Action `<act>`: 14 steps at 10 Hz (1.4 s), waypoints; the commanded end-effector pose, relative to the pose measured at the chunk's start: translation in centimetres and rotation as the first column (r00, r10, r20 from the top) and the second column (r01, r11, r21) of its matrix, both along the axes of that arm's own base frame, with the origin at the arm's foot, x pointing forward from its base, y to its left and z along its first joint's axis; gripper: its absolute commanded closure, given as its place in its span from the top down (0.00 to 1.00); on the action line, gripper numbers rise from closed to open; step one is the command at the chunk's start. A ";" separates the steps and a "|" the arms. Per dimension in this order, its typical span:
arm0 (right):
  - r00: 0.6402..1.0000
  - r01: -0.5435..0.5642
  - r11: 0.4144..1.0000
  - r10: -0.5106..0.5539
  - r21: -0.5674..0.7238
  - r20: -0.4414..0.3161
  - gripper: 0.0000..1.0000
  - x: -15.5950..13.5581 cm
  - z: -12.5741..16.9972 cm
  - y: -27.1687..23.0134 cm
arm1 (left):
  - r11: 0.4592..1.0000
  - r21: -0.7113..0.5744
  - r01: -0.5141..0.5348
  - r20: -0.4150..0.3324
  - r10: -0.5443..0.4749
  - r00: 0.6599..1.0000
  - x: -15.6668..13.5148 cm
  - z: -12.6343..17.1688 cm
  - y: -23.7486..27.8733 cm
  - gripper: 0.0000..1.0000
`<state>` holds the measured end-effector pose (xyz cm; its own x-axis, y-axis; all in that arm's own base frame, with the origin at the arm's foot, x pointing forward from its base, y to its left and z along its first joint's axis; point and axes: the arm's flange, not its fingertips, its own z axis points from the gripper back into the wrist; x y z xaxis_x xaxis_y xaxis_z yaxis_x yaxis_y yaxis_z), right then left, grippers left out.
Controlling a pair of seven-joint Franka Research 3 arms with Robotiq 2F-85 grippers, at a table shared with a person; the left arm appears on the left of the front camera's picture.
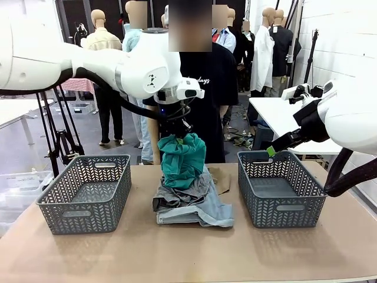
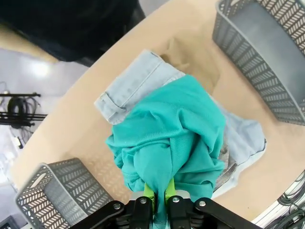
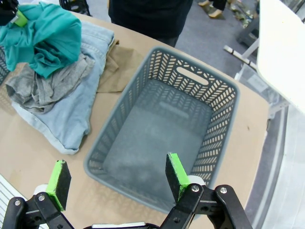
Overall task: Sort the tops and bottoms.
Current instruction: Lift clothes from the center of the table with your left hand.
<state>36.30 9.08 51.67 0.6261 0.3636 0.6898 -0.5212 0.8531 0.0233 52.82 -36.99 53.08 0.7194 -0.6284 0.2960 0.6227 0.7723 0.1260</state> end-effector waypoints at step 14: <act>1.000 -0.009 1.000 0.009 0.010 0.002 1.00 0.2 -0.2 0.0 | 1.000 0.005 0.003 0.105 -0.003 0.995 -5.4 9.8 0.2 0.00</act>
